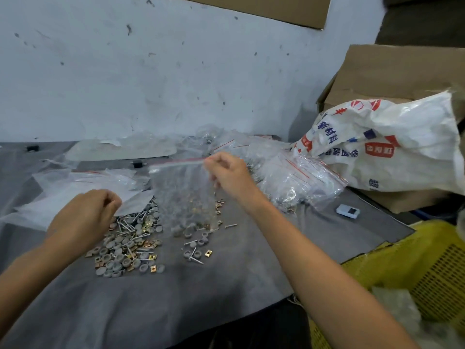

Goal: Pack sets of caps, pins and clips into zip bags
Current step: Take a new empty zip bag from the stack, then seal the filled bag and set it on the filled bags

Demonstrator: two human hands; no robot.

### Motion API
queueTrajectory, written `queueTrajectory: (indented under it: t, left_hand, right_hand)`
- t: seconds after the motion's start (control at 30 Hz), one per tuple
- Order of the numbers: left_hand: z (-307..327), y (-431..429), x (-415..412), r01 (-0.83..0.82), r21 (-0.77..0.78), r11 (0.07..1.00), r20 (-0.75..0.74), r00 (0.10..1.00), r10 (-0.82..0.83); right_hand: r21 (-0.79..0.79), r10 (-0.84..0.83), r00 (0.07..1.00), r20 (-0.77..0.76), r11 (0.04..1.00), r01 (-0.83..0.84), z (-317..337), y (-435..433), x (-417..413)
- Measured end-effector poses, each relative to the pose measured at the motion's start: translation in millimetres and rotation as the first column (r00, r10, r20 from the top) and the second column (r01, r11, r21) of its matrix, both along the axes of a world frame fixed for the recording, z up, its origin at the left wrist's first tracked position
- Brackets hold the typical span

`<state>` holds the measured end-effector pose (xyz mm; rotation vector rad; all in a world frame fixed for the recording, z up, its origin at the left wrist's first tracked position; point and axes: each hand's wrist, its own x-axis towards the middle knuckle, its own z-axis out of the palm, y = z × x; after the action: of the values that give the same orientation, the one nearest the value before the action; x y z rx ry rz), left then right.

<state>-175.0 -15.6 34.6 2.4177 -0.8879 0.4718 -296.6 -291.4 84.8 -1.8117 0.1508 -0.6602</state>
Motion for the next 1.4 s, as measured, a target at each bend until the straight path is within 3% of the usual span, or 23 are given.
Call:
queueTrajectory:
  t: [0.1,0.27,0.4,0.53,0.67,0.77,0.87,1.0,1.13,1.2,1.27,1.33,1.4]
  left_hand:
    - [-19.6,10.2,15.0,-0.042,0.046,0.998,-0.001,0.999,0.042]
    - [-40.1,20.3,36.1,-0.122,0.105,0.987,0.009,0.992,0.122]
    - [-49.8,15.0,58.6,-0.213,0.12,0.97,-0.112,0.967,0.227]
    - [-53.5,-9.1,66.6,-0.182,0.162,0.97,-0.156,0.966,0.207]
    - [-54.8,-38.1,72.3,-0.089,0.306,0.948,-0.224,0.961,0.163]
    - [-60.4,-37.5,80.3,-0.129,0.255,0.958,-0.171,0.97,0.176]
    - [-61.8,-28.4,90.6,-0.192,0.231,0.954,-0.195,0.951,0.238]
    - [-63.7,-10.8,113.1,-0.262,0.477,0.839,-0.334,0.829,0.449]
    - [-64.8,10.1,129.8,-0.43,0.424,0.797,-0.261,0.785,0.562]
    - [-64.3,6.5,125.6,-0.436,0.31,0.845,-0.191,0.842,0.505]
    - [-67.2,-4.4,113.8,-0.309,0.284,0.908,-0.157,0.919,0.362]
    - [-72.7,-12.5,103.3,-0.163,0.365,0.917,-0.21,0.945,0.252]
    - [-73.9,-11.1,100.5,-0.139,0.291,0.947,-0.267,0.938,0.22]
  right_hand:
    - [0.298,-0.168,0.986,0.006,0.941,0.158,15.4,-47.6,9.9]
    - [0.582,-0.517,0.854,-0.061,0.676,0.452,11.8,-138.7,7.4]
    - [0.434,-0.546,0.809,-0.216,0.689,0.58,-42.1,-142.6,10.0]
    - [0.276,-0.499,0.847,-0.183,0.801,0.531,-101.0,-82.4,11.0]
    - [0.09,-0.421,0.888,-0.187,0.892,0.442,-151.7,-39.1,-4.3]
    - [-0.02,-0.419,0.892,-0.169,0.907,0.422,-162.0,-35.5,-10.8]
    - [-0.071,-0.416,0.887,-0.2,0.909,0.411,-162.3,-36.0,-9.4]
    - [-0.095,-0.43,0.88,-0.201,0.903,0.419,-165.1,-34.8,-8.8]
    - [-0.096,-0.439,0.873,-0.212,0.899,0.428,-166.2,-35.1,-7.0]
    - [-0.105,-0.447,0.869,-0.213,0.894,0.435,-166.4,-35.6,-6.9]
    - [-0.112,-0.451,0.867,-0.212,0.892,0.437,-167.0,-36.1,-6.9]
    - [-0.113,-0.449,0.869,-0.208,0.893,0.435,-167.0,-36.4,-6.6]
    - [-0.114,-0.452,0.868,-0.204,0.892,0.438,-166.6,-35.7,-6.9]
